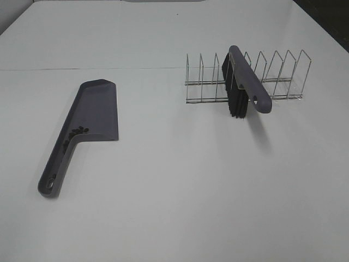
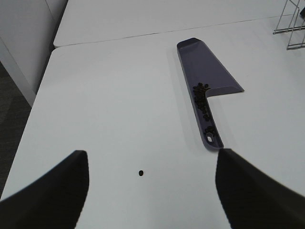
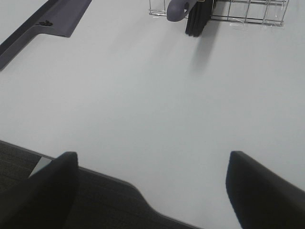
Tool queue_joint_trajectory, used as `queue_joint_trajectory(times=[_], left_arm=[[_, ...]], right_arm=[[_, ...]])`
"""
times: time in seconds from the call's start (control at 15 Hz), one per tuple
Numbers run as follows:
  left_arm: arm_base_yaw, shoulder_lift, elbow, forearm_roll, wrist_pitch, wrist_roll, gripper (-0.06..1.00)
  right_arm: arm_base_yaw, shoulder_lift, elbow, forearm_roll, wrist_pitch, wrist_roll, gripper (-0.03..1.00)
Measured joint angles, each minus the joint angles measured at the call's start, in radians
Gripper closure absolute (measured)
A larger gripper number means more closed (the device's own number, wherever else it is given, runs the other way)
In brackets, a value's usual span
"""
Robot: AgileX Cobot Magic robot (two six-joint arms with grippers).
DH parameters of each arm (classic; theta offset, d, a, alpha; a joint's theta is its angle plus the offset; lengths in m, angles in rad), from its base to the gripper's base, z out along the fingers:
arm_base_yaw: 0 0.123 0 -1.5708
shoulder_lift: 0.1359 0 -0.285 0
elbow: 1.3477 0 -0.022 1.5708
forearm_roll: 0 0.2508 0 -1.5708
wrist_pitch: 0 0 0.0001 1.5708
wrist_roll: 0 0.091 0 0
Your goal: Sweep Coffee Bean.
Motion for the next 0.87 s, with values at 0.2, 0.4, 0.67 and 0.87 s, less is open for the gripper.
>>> queue_joint_trajectory(times=[0.2,0.4,0.67,0.87], left_arm=[[0.000,0.000,0.000,0.000,0.000,0.000,0.26],[0.000,0.000,0.000,0.000,-0.001,0.000,0.26],[0.000,0.000,0.000,0.000,-0.001,-0.001,0.26],[0.000,0.000,0.000,0.000,-0.001,-0.001,0.26]], right_arm=[[0.000,0.000,0.000,0.000,0.000,0.000,0.18],[0.000,0.000,0.000,0.000,0.000,0.000,0.18],[0.000,0.000,0.000,0.000,0.000,0.000,0.18],[0.000,0.000,0.000,0.000,0.000,0.000,0.18]])
